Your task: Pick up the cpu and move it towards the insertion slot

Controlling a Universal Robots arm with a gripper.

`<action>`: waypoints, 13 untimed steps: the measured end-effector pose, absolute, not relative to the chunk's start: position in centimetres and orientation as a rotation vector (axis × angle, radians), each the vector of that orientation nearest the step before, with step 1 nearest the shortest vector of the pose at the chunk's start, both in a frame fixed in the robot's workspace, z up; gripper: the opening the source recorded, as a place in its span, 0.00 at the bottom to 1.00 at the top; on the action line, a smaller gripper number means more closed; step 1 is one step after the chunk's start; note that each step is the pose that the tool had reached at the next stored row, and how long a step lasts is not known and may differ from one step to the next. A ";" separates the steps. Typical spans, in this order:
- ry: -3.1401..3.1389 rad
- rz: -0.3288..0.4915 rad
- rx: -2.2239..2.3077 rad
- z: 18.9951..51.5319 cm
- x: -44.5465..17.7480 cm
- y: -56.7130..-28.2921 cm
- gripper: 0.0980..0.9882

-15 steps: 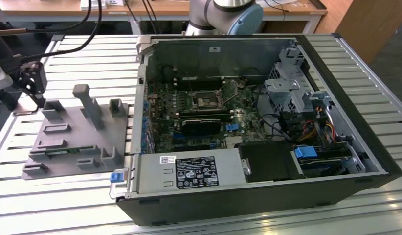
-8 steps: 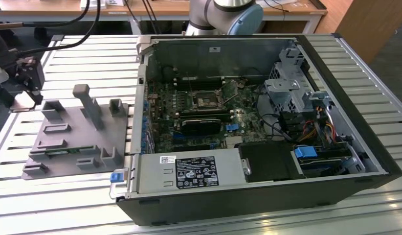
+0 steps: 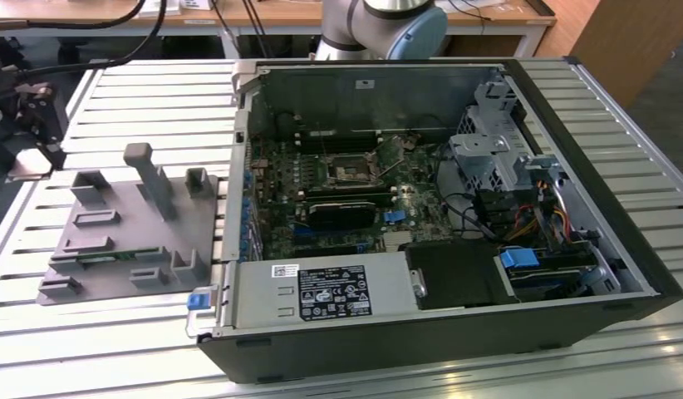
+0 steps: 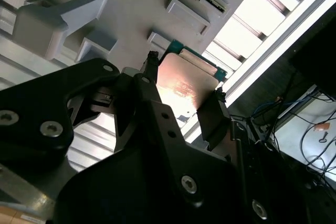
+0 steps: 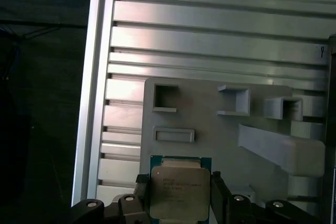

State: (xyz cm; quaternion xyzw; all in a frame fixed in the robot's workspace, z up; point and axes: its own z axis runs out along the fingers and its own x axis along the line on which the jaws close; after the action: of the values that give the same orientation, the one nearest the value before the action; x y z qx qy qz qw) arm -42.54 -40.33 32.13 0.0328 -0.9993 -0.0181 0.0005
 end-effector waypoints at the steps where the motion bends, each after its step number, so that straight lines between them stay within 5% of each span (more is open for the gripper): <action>1: -3.138 -0.057 0.103 32.4 -42.5 -40.3 0.51; 13: -3.138 -0.057 0.103 35.8 -42.5 -40.3 0.51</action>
State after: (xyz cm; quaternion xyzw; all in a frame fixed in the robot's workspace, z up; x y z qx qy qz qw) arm -42.53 -40.32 35.77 0.0328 -0.9993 -0.0181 0.0009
